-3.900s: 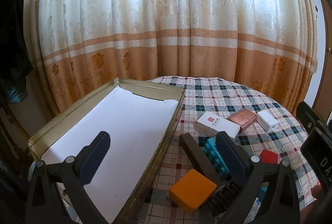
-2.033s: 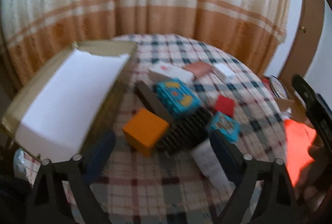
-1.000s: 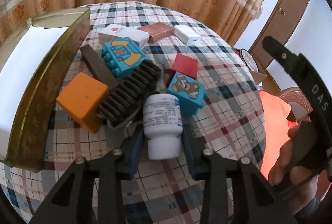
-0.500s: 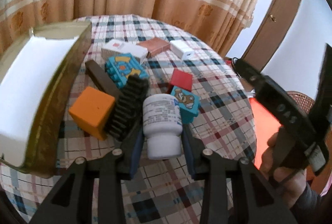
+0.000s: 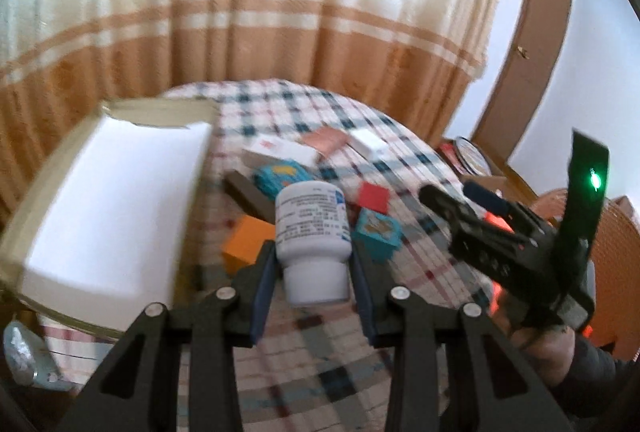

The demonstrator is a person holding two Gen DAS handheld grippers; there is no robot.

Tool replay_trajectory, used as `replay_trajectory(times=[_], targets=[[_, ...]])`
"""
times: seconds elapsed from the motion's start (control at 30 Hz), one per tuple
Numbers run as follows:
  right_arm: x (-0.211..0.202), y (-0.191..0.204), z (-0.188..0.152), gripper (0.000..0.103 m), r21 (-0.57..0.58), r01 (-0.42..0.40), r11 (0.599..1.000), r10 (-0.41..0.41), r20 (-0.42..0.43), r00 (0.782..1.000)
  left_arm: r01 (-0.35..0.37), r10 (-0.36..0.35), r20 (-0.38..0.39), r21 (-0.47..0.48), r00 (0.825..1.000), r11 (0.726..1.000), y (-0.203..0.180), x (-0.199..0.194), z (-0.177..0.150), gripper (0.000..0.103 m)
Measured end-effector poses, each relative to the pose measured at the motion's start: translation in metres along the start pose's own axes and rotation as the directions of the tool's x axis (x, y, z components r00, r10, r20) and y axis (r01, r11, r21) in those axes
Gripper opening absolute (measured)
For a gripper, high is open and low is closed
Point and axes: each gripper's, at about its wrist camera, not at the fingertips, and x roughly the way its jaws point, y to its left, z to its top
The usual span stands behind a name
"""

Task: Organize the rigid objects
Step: 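Lift the pill bottle with the left gripper while the right gripper grasps the black brush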

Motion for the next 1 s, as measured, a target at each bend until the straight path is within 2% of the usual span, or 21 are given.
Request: replay_trajectory(times=[0.17,0.3,0.37,0.53,0.67,0.73,0.87,0.93,1.0], targets=[[0.011,0.011,-0.006,0.076,-0.028,-0.066,0.997,0.064,-0.074,0.995,-0.03,0.031,0.029,-0.033,0.999,0.999,0.017,-0.01,0.005,0.035],[0.008,0.018,-0.007,0.076,-0.05,-0.1,0.994,0.096,-0.077,0.992,-0.042,0.044,0.037,-0.059,0.998,0.997,0.026,-0.013,0.007,0.035],[0.005,0.025,-0.004,0.076,-0.059,-0.142,0.988,0.137,-0.085,0.987,-0.046,0.049,0.039,-0.068,0.998,0.997,0.029,-0.013,0.007,0.036],[0.009,0.048,-0.002,0.076,-0.069,-0.265,0.962,0.254,-0.136,0.957,-0.062,0.066,0.051,-0.072,0.997,0.995,0.032,-0.018,0.007,0.036],[0.018,0.063,0.003,0.076,-0.059,-0.321,0.945,0.308,-0.164,0.937,-0.066,0.071,0.06,-0.076,0.996,0.995,0.035,-0.021,0.008,0.036],[0.028,0.07,0.007,0.076,-0.063,-0.325,0.943,0.309,-0.185,0.933,-0.068,0.073,0.06,-0.081,0.996,0.994,0.037,-0.022,0.008,0.036],[0.059,0.085,0.004,0.076,-0.065,-0.378,0.924,0.341,-0.309,0.888,-0.077,0.082,0.061,-0.092,0.995,0.993,0.044,-0.023,0.008,0.036],[0.064,0.092,0.003,0.077,-0.11,-0.363,0.925,0.313,-0.321,0.894,-0.077,0.084,0.063,-0.102,0.995,0.992,0.047,-0.024,0.007,0.036],[0.067,0.094,0.003,0.077,-0.105,-0.381,0.919,0.33,-0.326,0.886,-0.08,0.087,0.063,-0.109,0.994,0.991,0.05,-0.024,0.007,0.036]])
